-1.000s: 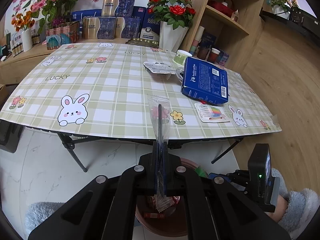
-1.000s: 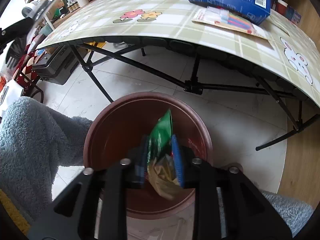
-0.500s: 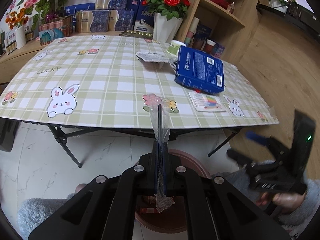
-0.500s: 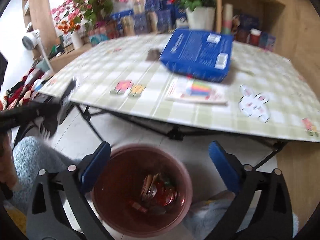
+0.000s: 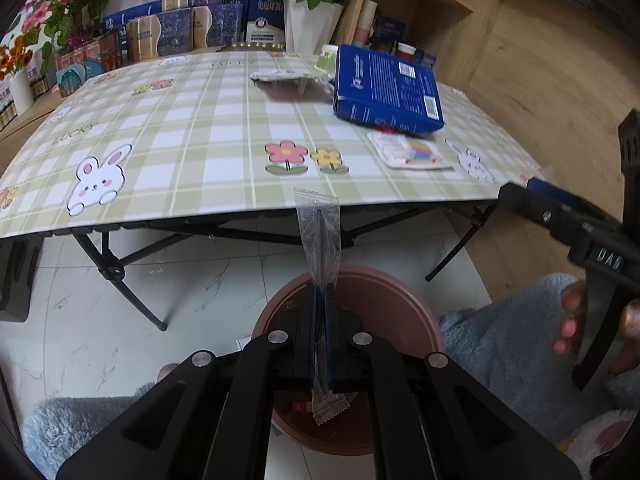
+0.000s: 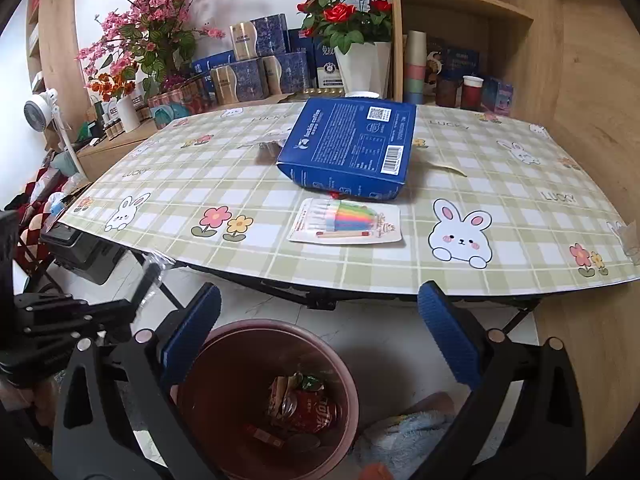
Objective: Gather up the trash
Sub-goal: 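Lower the fork into the brown bin and open the left gripper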
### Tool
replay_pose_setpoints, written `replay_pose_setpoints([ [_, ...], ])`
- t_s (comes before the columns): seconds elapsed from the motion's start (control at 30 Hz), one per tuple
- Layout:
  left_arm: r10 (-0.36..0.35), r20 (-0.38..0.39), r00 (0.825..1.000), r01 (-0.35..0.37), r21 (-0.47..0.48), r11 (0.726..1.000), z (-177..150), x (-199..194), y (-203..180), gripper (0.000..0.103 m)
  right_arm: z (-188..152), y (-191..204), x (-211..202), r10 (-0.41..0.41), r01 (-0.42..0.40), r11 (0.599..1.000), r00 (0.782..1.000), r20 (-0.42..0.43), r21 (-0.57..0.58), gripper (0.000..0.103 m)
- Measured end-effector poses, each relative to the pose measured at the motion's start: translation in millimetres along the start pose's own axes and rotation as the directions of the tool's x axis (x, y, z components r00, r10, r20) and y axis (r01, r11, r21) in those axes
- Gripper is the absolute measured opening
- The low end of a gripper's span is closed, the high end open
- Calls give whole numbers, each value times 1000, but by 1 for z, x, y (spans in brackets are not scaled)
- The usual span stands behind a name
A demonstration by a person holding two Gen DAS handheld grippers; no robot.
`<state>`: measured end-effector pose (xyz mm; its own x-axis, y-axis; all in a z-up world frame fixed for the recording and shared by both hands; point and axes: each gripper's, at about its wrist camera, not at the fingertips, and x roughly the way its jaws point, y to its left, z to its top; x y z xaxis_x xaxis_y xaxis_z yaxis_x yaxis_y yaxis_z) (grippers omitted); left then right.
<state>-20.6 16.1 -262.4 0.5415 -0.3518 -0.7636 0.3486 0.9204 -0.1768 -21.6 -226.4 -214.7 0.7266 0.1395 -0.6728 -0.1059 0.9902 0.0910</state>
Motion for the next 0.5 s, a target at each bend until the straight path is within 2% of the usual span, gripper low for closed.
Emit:
replay_pose_setpoints([
  [0.23,-13,-62,998,16,43,999,-14,20,-8,4,0,-5,2,8,-8,1000,1000,-8,25,97],
  [0.37,-31,-95,995,35,39,999,-18,29,-9,4,0,-7,3,43,-42,998,999,-24,37,97],
  [0.5,-35,-109,993,40,41,998,-19,34,-10,6,1,-6,2,31,-30,999,999,-28,27,97],
])
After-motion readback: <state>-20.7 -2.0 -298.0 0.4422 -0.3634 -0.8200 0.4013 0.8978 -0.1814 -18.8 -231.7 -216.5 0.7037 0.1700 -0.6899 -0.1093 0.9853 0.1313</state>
